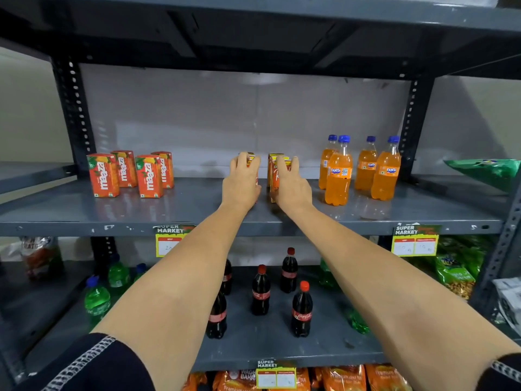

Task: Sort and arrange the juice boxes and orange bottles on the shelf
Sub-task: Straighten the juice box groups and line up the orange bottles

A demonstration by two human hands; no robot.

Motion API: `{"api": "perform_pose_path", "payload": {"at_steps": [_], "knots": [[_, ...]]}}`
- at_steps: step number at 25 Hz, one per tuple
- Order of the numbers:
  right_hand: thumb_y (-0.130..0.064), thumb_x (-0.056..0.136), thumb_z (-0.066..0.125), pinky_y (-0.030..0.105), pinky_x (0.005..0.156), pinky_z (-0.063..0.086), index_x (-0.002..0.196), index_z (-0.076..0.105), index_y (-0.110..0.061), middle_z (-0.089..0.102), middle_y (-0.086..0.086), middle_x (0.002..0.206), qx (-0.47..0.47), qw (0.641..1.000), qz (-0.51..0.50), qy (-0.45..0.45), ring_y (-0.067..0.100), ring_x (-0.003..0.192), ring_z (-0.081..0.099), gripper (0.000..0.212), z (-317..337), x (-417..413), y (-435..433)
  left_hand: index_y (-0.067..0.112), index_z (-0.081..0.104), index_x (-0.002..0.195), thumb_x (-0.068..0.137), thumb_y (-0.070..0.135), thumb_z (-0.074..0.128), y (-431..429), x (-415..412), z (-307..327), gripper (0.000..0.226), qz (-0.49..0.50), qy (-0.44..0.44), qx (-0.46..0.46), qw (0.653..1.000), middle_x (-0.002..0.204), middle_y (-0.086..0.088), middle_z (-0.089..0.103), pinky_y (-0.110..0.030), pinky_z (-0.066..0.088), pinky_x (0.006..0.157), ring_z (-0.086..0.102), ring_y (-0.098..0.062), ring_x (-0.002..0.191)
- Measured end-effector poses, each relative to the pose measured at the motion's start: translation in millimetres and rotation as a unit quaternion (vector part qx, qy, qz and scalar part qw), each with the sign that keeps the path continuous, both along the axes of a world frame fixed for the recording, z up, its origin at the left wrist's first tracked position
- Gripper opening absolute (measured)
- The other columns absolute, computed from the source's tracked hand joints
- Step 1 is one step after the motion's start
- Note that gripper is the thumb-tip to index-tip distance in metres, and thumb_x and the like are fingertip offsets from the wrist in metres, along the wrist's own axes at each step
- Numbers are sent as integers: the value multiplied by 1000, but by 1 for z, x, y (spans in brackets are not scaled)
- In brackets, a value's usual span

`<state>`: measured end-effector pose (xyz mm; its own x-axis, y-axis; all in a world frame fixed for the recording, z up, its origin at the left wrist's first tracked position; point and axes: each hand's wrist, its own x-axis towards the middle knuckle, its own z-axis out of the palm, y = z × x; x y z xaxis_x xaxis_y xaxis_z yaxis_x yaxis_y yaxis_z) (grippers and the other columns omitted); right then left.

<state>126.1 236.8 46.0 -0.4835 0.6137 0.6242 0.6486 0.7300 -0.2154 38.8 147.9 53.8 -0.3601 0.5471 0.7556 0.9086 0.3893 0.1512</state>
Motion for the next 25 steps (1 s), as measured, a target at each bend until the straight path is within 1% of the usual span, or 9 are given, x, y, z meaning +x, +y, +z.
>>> {"api": "perform_pose_path", "payload": {"at_steps": [2, 3, 6, 9, 13, 16, 19, 22, 25], "knots": [[-16, 84, 75, 39, 87, 55, 153, 15, -22, 19, 17, 160, -13, 1000, 1, -5, 34, 113, 63, 91, 1, 4, 0, 13, 45, 126, 79, 12, 69, -1, 0, -2, 53, 1, 8, 0, 1000, 136, -10, 40, -36, 49, 73, 37, -27, 125], [-17, 84, 75, 38, 84, 56, 153, 13, -24, 16, 17, 160, -7, 1000, 2, -12, 33, 110, 64, 93, 2, 7, -1, 12, 45, 127, 78, 14, 68, -1, 0, -4, 54, 2, 20, 0, 1000, 137, -11, 40, -40, 49, 81, 38, -28, 126], [-17, 85, 72, 32, 68, 57, 153, 8, -29, 11, 16, 162, 50, 998, -5, -44, 29, 94, 69, 94, 8, 28, 0, 8, 43, 130, 75, 21, 66, 0, 3, -5, 61, 7, 70, -4, 998, 142, -13, 40, -49, 33, 107, 32, -30, 134], [-16, 86, 71, 32, 73, 57, 152, 18, -25, 20, 16, 160, 99, 993, -22, -55, 29, 105, 64, 86, 15, 59, 8, 6, 40, 134, 76, 26, 65, 9, 20, 1, 66, -9, 97, 3, 995, 143, -15, 40, -49, 20, 115, 27, -30, 139], [-14, 85, 71, 34, 75, 57, 141, 37, -16, 40, 14, 145, 135, 990, -38, -14, 31, 116, 56, 65, 24, 104, 27, 3, 36, 138, 79, 24, 63, 31, 60, 7, 68, -61, 115, 11, 991, 146, -18, 37, -44, 16, 118, 25, -32, 141], [-12, 85, 68, 33, 69, 55, 135, 44, -12, 45, 16, 140, 165, 984, -60, -2, 32, 108, 58, 56, 27, 140, 49, 5, 33, 141, 81, 26, 65, 55, 89, 8, 71, -101, 108, 9, 989, 148, -18, 34, -42, 19, 117, 22, -32, 142], [-9, 86, 63, 38, 65, 52, 130, 47, -11, 46, 16, 137, 167, 980, -104, 0, 35, 108, 56, 47, 25, 166, 77, 14, 28, 145, 83, 34, 65, 78, 114, 8, 74, -100, 102, -17, 990, 152, -16, 27, -48, 24, 115, 18, -33, 143], [-11, 84, 63, 42, 64, 55, 135, 42, -18, 38, 16, 145, 148, 978, -148, -22, 38, 108, 53, 56, 20, 182, 106, 26, 21, 148, 85, 35, 64, 97, 127, 6, 77, -101, 88, -45, 990, 157, -14, 12, -59, 30, 108, 10, -39, 143], [-15, 82, 68, 41, 65, 54, 142, 33, -27, 24, 18, 155, 143, 975, -164, -50, 41, 108, 52, 70, 17, 191, 130, 32, 18, 148, 83, 33, 69, 114, 131, 2, 82, -109, 94, -66, 987, 159, -10, -7, -58, 41, 100, 4, -45, 142]]}}
